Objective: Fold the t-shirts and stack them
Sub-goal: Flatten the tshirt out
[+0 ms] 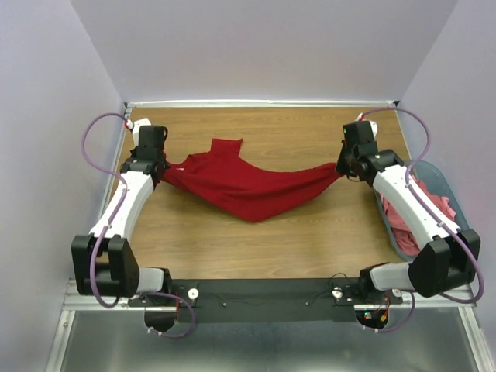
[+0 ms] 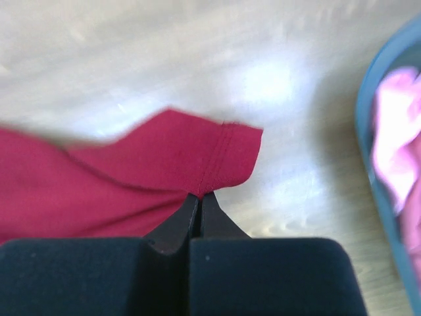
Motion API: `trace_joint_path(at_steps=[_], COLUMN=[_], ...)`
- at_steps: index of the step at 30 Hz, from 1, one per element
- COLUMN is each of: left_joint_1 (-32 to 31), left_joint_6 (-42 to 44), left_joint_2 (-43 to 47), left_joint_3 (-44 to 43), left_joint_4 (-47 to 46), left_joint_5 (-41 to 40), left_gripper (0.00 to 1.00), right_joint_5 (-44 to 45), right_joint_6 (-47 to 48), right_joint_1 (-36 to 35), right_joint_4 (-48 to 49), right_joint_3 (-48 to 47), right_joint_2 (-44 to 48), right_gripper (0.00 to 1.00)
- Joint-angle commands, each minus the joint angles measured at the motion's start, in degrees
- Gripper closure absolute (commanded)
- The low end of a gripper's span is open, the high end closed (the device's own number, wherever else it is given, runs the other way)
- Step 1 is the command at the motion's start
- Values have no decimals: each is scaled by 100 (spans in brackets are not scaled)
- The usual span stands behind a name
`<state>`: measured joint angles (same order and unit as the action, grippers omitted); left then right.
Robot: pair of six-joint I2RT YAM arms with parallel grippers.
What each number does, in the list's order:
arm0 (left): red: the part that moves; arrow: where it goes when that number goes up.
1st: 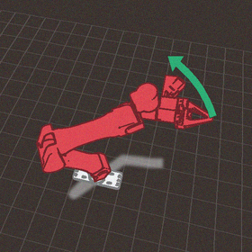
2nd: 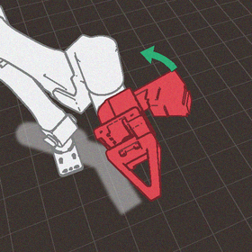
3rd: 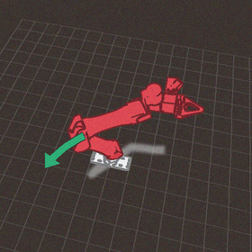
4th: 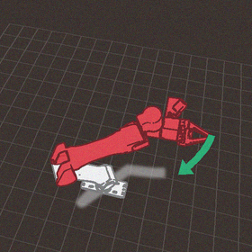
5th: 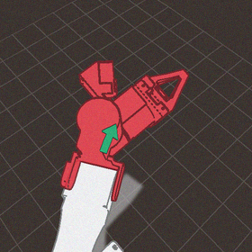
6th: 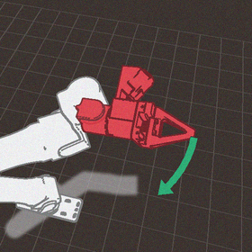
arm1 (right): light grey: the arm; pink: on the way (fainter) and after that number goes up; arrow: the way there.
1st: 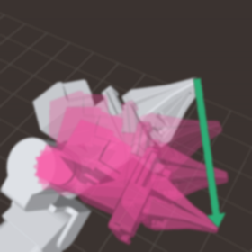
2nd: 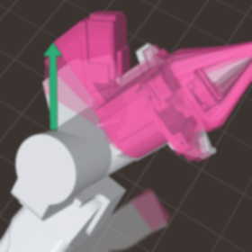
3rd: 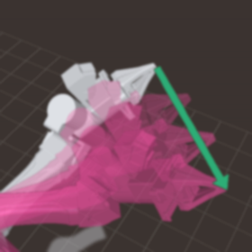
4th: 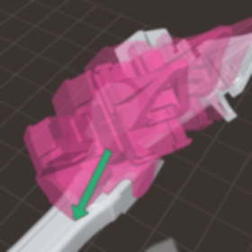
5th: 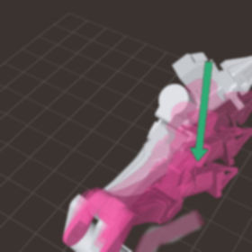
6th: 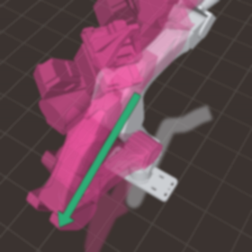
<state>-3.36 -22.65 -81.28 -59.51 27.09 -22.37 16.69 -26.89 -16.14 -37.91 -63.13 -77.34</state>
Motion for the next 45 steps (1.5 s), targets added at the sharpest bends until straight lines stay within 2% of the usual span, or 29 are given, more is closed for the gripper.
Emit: trace_joint_path(at_steps=[1, 2, 6, 8, 10, 11, 12, 14, 15, 18, 19, 20, 21, 23, 26, 27, 30, 31, 33, 39, 42, 45], left_joint_1=[37, 28, 37, 37, 37, 37, 28, 28, 28, 19, 19, 28, 45, 202, 728, 835, 1125, 1153, 1153, 1153, 1162, 1153], left_joint_6=[-47, 58, 543, 508, 464, 464, 455, 481, 446, 350, 306, 279, 227, -1, -422, -494, -591, -547, -399, -117, -46, 129], left_joint_2=[769, 936, 939, 562, -298, -623, -1201, -1749, -2195, -2411, -2315, -2192, -1869, -1507, -839, -594, -381, -380, -424, -871, -1074, -1459], left_joint_3=[-489, -1023, -1063, -1054, -1290, -1457, -1746, -2142, -2588, -3214, -3243, -3208, -3008, -2630, -1471, -815, 137, 280, 587, 537, 431, 177], left_joint_4=[436, 811, 438, 201, 147, 165, 139, 77, 86, 200, 78, -10, -89, -353, -678, -775, -925, -934, -943, -758, -810, -846], left_joint_5=[-575, -1002, -1296, -1156, -709, -551, -453, -137, -75, 136, 163, 154, 137, 189, 373, 417, 549, 567, 567, 462, 496, 865], left_gripper=[100, 100, 100, 100, 100, 100, 100, 93, 89, 45, 16, 8, 7, 6, 6, 6, 12, 16, 18, 28, 29, 29], right_joint_5=[493, 685, 713, 512, 432, 449, 449, 450, 423, -51, -182, -253, -376, -614, -1077, -1158, -1370, -1396, -1440, -1546, -1607, -1625], right_joint_6=[307, 456, 755, 835, 879, 896, 905, 949, 958, 1046, 1150, 1221, 1283, 1345, 1284, 1257, 1143, 1090, 1072, 1107, 1107, 1151], right_joint_1=[58, 137, 488, 655, 682, 682, 682, 682, 682, 639, 586, 473, 428, 262, 42, -29, -293, -354, -451, -486, -504, -495], right_joint_4=[-453, -680, -788, -788, -788, -788, -745, -744, -735, -709, -605, -551, -533, -481, -314, -261, -182, -155, -103, 55, 126, 170], right_joint_3=[-936, -1503, -2079, -2316, -2764, -2905, -3211, -3494, -3626, -3707, -3497, -3391, -3277, -2795, -2205, -1820, -1291, -1176, -983, -411, -252, -173], right_joint_2=[141, 62, -394, -1131, -1998, -2239, -2537, -3189, -3313, -3253, -3122, -2999, -2893, -2515, -1918, -1795, -1381, -1215, -1082, -906, -862, -861], right_gripper=[99, 99, 99, 99, 97, 93, 82, 67, 54, 38, 34, 31, 25, 23, 21, 18, 17, 17, 17, 17, 17, 17])
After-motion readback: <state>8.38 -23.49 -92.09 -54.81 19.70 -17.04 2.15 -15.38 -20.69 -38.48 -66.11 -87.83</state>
